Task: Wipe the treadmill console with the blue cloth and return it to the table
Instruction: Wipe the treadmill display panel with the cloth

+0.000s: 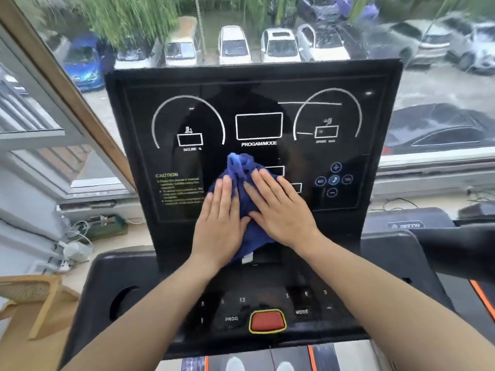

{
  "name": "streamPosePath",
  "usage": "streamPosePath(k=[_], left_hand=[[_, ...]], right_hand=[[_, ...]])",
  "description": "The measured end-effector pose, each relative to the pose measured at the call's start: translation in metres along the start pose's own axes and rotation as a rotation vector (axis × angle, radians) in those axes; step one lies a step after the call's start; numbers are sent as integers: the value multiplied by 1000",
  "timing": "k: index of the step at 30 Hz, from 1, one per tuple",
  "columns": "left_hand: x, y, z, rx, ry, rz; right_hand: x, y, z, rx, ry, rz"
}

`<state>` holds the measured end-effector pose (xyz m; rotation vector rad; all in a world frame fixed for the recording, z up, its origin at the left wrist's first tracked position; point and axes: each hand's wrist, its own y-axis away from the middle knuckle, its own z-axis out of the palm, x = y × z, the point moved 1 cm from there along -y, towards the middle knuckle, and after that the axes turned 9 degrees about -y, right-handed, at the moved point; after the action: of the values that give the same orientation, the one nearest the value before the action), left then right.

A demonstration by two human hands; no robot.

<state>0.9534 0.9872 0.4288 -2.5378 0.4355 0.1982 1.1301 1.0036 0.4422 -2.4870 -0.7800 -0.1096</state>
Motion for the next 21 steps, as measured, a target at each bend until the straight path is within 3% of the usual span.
streamPosePath(k=[6, 10, 16, 21], left_hand=[[107, -54, -7, 3, 4, 261], [139, -106, -27, 82, -6, 338], [99, -189, -71, 175, -21, 219], [18, -175, -75, 140, -84, 63]], right_hand=[[92, 79, -21, -79, 68, 304], [134, 70, -43, -61, 62, 445], [173, -16, -87, 17, 12, 536], [122, -73, -91, 51, -37, 472]])
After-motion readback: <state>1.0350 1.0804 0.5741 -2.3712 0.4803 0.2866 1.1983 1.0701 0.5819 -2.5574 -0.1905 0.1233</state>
